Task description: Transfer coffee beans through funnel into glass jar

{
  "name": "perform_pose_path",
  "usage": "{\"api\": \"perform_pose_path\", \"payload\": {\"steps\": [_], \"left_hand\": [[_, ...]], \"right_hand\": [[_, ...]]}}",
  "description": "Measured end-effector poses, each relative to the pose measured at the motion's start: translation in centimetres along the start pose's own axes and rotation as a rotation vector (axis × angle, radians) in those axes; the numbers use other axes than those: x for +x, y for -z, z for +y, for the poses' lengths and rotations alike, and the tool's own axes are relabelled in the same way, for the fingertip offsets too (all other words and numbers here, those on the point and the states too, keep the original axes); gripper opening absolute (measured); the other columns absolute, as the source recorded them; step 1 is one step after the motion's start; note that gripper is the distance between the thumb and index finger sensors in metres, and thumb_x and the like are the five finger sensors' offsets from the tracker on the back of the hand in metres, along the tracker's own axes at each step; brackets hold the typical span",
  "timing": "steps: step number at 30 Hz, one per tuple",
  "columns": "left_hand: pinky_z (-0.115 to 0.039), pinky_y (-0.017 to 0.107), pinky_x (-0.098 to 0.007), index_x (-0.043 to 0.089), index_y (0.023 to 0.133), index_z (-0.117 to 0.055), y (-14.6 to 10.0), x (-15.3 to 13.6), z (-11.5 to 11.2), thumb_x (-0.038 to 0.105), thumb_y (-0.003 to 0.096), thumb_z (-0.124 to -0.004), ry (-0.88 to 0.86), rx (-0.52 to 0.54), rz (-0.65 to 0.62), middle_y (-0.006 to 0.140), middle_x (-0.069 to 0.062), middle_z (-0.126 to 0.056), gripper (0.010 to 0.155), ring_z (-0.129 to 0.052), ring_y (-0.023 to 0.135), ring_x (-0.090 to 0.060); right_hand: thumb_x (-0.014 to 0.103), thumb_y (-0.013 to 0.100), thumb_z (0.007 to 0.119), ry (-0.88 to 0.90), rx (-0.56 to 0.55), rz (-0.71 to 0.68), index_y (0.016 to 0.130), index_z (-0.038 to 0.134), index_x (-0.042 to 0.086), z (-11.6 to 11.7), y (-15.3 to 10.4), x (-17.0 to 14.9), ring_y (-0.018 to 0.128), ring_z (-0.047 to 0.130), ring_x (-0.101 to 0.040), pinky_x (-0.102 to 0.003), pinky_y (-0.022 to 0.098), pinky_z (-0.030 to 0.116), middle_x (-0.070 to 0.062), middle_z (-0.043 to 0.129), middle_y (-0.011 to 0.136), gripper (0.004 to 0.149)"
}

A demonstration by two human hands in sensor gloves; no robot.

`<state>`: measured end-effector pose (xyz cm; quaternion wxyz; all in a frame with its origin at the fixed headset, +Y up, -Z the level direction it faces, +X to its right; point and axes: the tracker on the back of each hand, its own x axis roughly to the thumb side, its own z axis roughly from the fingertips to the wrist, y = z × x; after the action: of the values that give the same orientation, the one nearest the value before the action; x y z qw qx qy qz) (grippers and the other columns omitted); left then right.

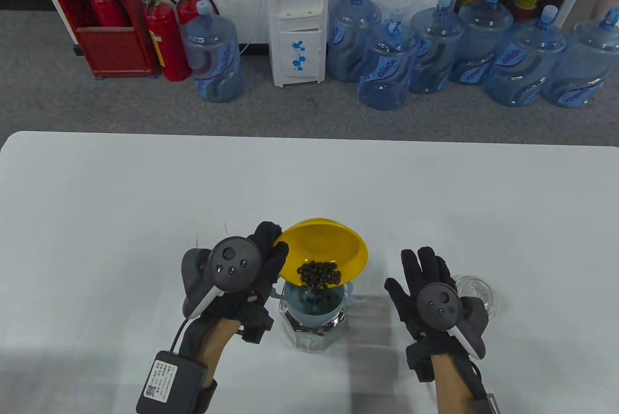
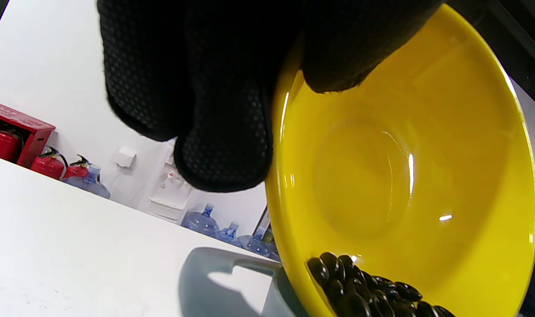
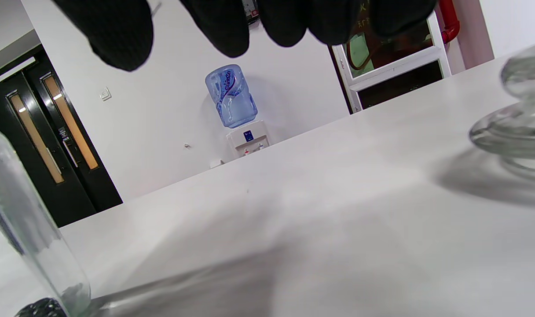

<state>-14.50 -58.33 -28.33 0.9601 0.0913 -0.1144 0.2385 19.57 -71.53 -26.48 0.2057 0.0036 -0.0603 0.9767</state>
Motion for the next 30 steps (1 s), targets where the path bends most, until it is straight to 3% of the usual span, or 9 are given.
{"api": "perform_pose_path", "payload": {"steps": [30], "left_hand": [[-0.099,0.049,-0.039,0.020,0.084,-0.077,-0.85,-0.20,0.35,0.035,0.0529,-0.088,0.014,0.068,-0.016,0.072,-0.002,-0.102,0.036,-0.120,0.050,-0.016]], "right_hand": [[0.059,0.066,0.065,0.002,0.006,0.005,0.123,0.047,0.019,-0.03,-0.01,-0.03,0.114,0.039,-0.049,-0.069,0.077,0.045,-0.023,0.033,0.128,0.072]]}}
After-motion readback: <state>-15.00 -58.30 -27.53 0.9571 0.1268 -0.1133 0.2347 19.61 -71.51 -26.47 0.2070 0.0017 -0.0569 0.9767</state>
